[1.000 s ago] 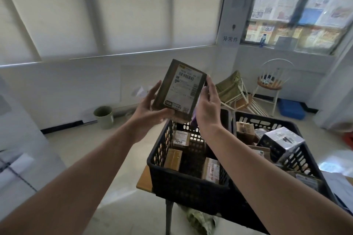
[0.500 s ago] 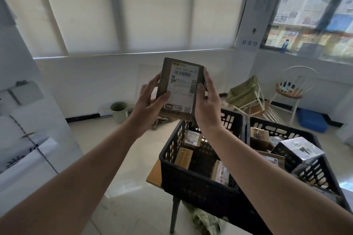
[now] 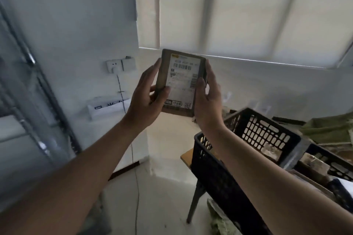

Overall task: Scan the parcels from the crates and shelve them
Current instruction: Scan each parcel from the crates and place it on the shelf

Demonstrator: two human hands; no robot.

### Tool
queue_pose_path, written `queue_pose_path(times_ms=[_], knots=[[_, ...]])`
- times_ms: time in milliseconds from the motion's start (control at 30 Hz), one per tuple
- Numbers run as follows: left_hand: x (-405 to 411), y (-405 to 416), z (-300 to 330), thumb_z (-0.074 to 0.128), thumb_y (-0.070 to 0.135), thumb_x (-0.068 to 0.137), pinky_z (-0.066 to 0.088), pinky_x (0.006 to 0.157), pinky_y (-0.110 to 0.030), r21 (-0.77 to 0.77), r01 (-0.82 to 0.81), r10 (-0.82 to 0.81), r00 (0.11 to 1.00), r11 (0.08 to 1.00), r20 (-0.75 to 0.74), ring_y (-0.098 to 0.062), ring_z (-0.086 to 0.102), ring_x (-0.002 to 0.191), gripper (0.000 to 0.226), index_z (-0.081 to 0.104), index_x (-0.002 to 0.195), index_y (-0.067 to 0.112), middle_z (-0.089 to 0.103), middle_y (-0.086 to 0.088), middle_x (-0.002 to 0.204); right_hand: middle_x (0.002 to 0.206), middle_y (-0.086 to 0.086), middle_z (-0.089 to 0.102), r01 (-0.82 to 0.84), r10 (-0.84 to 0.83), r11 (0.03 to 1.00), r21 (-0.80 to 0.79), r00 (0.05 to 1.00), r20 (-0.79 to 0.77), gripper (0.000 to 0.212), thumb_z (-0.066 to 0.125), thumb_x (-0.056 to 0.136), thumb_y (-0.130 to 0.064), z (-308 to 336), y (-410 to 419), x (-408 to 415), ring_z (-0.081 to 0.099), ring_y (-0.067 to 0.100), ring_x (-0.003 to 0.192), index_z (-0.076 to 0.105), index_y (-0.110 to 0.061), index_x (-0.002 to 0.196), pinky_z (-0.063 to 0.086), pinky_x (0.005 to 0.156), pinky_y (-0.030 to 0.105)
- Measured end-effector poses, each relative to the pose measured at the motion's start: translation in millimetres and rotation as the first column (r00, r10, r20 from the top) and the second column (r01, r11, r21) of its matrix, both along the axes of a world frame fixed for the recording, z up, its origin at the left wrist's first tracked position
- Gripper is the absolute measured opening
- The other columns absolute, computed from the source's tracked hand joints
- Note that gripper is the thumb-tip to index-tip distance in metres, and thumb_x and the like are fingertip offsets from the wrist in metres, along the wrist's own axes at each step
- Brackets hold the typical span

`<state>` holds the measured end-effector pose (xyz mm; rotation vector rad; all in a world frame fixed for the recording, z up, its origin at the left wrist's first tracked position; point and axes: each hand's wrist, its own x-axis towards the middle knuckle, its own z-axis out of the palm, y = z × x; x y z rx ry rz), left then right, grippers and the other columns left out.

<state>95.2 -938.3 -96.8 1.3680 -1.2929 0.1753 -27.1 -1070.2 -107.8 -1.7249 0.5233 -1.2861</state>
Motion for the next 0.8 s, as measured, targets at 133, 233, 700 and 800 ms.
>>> queue_pose_path(times_ms=[133, 233, 700, 800], knots=[[-15, 78, 4, 0.063, 0.011, 0.106, 0.058, 0.097, -0.022, -0.054, -0.211, 0.215, 0.972, 0.976, 0.09, -0.022, 0.047, 0.145, 0.063, 0.034, 0.162, 0.008, 0.043, -0.009, 0.158, 0.138, 0.001, 0.055, -0.143, 0.143, 0.99, 0.007, 0.99, -0.003, 0.056, 0.039, 0.101, -0.063, 2, 60, 9, 0.062, 0.021, 0.121, 0.037, -0.058, 0.157, 0.063, 0.089, 0.053], [-19, 142, 9, 0.065, 0.012, 0.104, 0.063, 0.093, -0.036, -0.076, -0.335, 0.343, 0.931, 0.939, 0.127, -0.024, 0.046, 0.146, 0.062, 0.038, 0.159, 0.005, 0.043, -0.01, 0.158, 0.137, 0.004, 0.053, -0.29, 0.29, 0.957, 0.0, 0.957, 0.008, 0.053, 0.039, 0.106, -0.058, 7, 111, 23, 0.061, 0.023, 0.122, 0.036, -0.054, 0.159, 0.065, 0.086, 0.05], [6, 477, 28, 0.067, 0.007, 0.102, 0.063, 0.095, -0.045, -0.104, -0.636, 0.645, 0.75, 0.764, 0.146, -0.026, 0.042, 0.149, 0.066, 0.037, 0.161, 0.004, 0.039, -0.011, 0.159, 0.141, 0.003, 0.053, -0.626, 0.626, 0.779, 0.006, 0.779, 0.03, 0.051, 0.042, 0.109, -0.047, 39, 425, 102, 0.061, 0.019, 0.124, 0.037, -0.053, 0.159, 0.064, 0.092, 0.046], [16, 549, 31, 0.066, 0.008, 0.103, 0.063, 0.095, -0.044, -0.09, -0.68, 0.683, 0.708, 0.728, 0.179, -0.024, 0.038, 0.152, 0.066, 0.035, 0.161, 0.004, 0.035, -0.012, 0.161, 0.141, 0.002, 0.052, -0.665, 0.664, 0.747, 0.024, 0.747, 0.022, 0.048, 0.044, 0.111, -0.044, 43, 496, 117, 0.062, 0.021, 0.123, 0.037, -0.057, 0.157, 0.066, 0.089, 0.045]])
